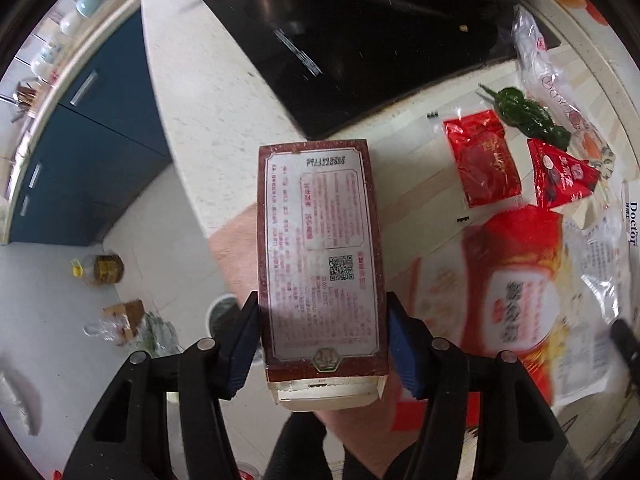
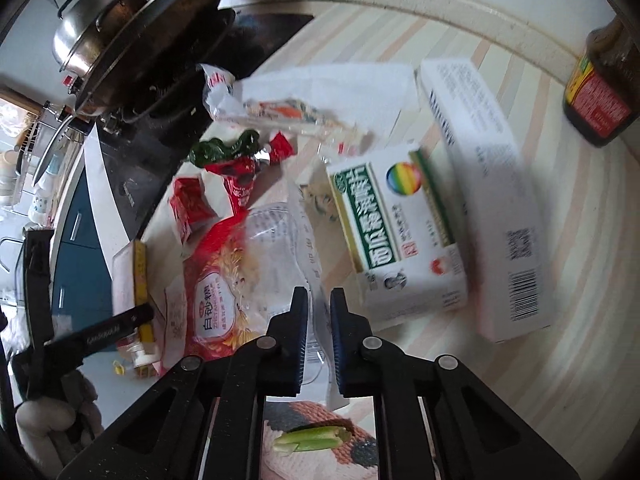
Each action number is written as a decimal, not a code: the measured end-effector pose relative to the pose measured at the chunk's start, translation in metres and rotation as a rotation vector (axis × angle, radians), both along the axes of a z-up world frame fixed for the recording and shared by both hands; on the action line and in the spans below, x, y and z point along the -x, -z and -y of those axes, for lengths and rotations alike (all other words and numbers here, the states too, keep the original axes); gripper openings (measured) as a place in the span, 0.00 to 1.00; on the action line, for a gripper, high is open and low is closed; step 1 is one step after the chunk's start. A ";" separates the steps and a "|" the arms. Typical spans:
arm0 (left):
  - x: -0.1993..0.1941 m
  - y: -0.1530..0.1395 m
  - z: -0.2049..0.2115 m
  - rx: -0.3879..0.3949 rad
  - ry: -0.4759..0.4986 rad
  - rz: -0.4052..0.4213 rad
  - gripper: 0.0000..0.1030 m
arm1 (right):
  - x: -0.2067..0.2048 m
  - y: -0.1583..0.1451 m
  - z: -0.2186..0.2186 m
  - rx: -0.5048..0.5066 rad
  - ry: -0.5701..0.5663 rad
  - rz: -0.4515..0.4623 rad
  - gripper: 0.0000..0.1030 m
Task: Collect trash
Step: 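Carry the red-brown box and red sugar bag down toward the floor bin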
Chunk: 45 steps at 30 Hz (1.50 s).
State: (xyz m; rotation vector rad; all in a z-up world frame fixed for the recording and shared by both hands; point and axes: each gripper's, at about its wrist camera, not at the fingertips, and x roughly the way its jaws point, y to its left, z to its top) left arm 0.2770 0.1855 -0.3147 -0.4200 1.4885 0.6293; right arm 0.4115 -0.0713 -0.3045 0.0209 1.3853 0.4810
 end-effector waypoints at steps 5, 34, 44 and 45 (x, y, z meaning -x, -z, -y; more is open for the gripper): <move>0.017 -0.027 0.004 -0.075 0.005 0.049 0.54 | 0.001 -0.022 0.008 -0.002 0.004 0.050 0.09; 0.189 -0.131 -0.047 -0.211 -0.183 0.289 0.53 | 0.120 -0.156 -0.087 -0.124 -0.204 0.265 0.07; 0.295 -0.077 -0.099 -0.170 -0.367 0.219 0.53 | 0.211 -0.098 -0.199 -0.054 -0.418 0.231 0.07; 0.305 -0.067 -0.105 -0.160 -0.387 0.208 0.53 | 0.223 -0.086 -0.213 -0.040 -0.445 0.227 0.07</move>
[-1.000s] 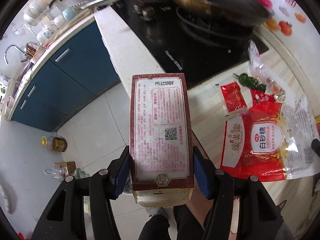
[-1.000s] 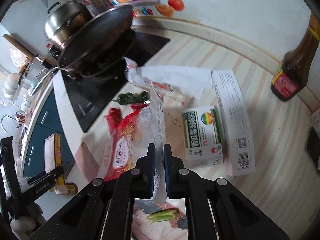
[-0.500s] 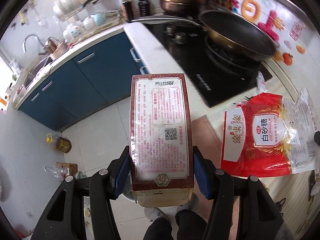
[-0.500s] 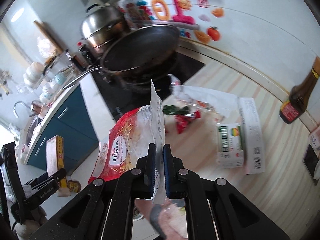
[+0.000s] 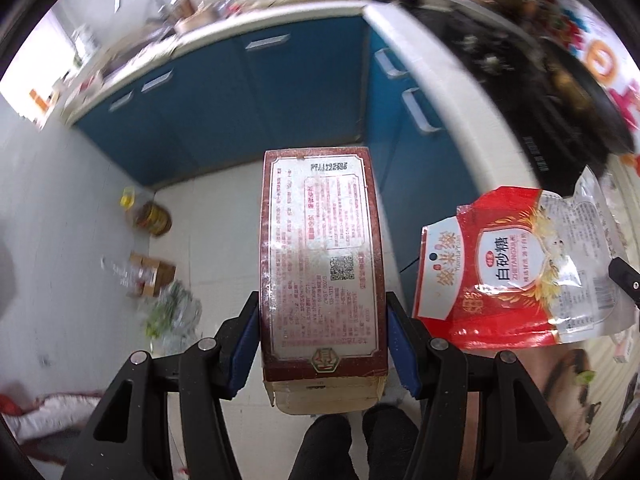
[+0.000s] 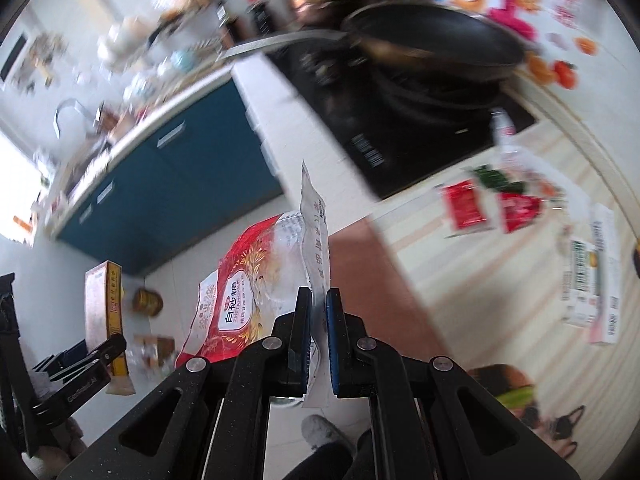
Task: Collect trash
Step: 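Carry the red-brown box and red sugar bag down toward the floor bin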
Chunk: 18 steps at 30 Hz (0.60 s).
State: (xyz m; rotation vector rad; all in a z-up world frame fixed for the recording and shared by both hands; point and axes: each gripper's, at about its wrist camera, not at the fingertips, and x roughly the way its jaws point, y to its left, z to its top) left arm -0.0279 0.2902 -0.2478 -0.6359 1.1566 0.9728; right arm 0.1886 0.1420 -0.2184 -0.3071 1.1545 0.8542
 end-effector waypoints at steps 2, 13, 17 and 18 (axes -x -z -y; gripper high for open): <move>0.015 0.018 -0.009 0.018 -0.026 -0.017 0.53 | 0.016 0.020 -0.020 0.025 -0.031 0.000 0.07; 0.090 0.204 -0.071 0.193 -0.189 -0.092 0.53 | 0.092 0.218 -0.113 0.216 -0.167 -0.012 0.07; 0.107 0.298 -0.087 0.266 -0.228 -0.112 0.53 | 0.106 0.318 -0.121 0.304 -0.188 -0.035 0.07; 0.110 0.318 -0.089 0.279 -0.234 -0.117 0.53 | 0.109 0.344 -0.121 0.324 -0.190 -0.044 0.07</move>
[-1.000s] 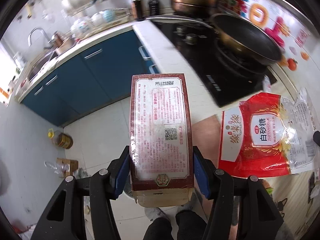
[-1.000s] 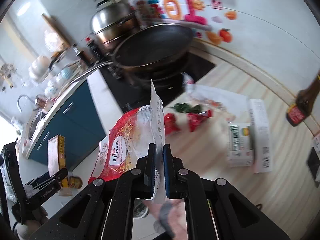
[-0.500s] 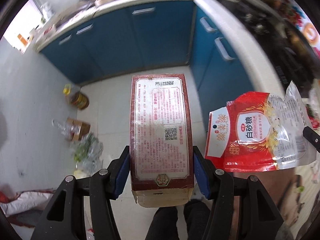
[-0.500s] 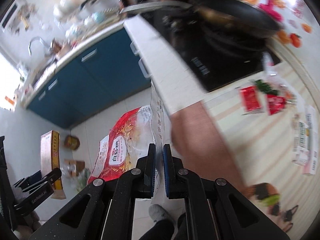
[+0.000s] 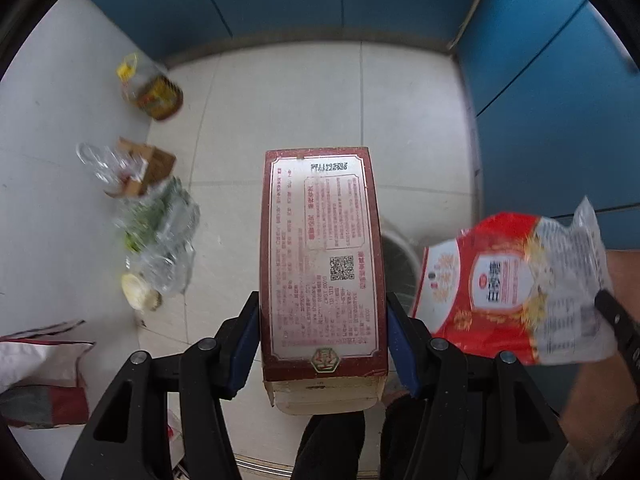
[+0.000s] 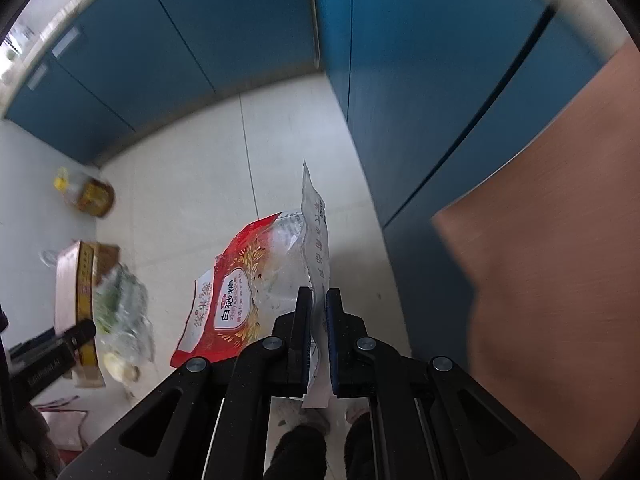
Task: Collect trash
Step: 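Carry the red-brown box and red sugar bag down toward the floor bin, then open both tools to drop the box and sugar bag into the bin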
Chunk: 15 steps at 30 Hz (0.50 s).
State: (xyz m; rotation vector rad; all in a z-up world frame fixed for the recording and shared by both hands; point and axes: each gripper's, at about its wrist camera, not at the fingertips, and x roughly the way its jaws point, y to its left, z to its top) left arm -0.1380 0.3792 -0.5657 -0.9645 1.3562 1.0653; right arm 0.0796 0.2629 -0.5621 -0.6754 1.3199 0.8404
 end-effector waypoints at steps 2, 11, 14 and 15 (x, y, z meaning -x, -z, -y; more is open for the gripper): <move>0.003 0.045 -0.003 0.032 -0.007 -0.010 0.53 | 0.003 0.040 0.001 0.034 0.000 -0.010 0.07; -0.004 0.183 0.015 0.160 0.004 -0.021 0.54 | 0.013 0.193 0.007 0.160 0.009 -0.052 0.07; -0.007 0.203 0.022 0.206 0.011 -0.003 0.55 | 0.018 0.217 0.005 0.184 -0.002 -0.057 0.07; -0.006 0.206 0.024 0.211 0.008 0.000 0.55 | 0.020 0.223 0.002 0.201 -0.009 -0.076 0.08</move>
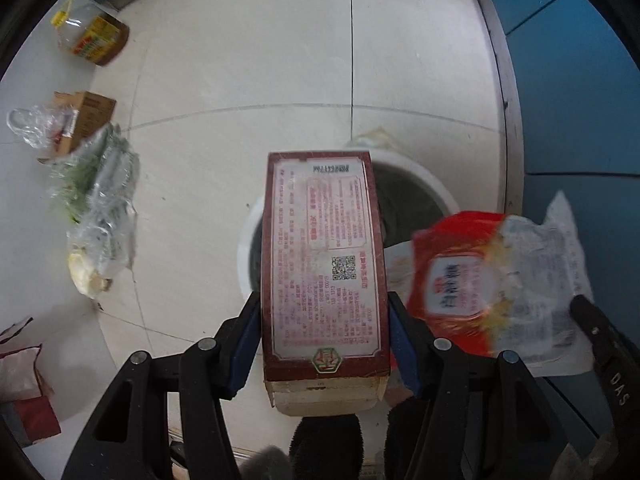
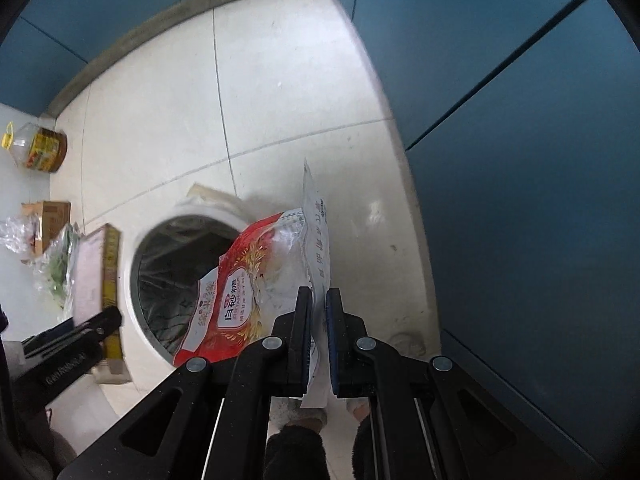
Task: Collect trash
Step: 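Open both tools to drop the box and sugar bag into the bin, then grasp the green-white medicine box with the left tool while the right tool grasps the white Doctor box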
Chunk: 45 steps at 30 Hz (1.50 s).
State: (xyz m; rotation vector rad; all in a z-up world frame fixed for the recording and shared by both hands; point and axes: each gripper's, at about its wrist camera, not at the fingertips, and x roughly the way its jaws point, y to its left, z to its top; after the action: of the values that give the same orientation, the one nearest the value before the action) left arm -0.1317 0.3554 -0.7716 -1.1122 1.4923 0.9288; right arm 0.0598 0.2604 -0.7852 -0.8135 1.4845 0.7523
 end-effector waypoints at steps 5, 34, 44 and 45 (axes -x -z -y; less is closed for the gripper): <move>0.016 0.001 0.002 0.006 -0.041 0.006 0.99 | 0.007 0.007 -0.001 -0.012 0.006 -0.116 0.39; 0.064 -0.233 0.045 -0.288 -0.044 -0.088 0.99 | 0.064 -0.204 0.014 -0.216 -0.120 -0.056 0.94; 0.044 -0.433 0.072 -0.495 0.022 0.034 0.99 | 0.047 -0.416 0.055 -0.408 -0.049 -0.082 0.94; 0.040 -0.449 0.074 -0.513 0.022 0.056 0.99 | 0.040 -0.436 0.064 -0.446 -0.020 -0.093 0.94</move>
State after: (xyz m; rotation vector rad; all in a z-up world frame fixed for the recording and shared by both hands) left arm -0.1717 0.2814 -0.3227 -0.7369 1.1269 1.1709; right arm 0.0193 0.1969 -0.3493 -0.4592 1.3195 1.0996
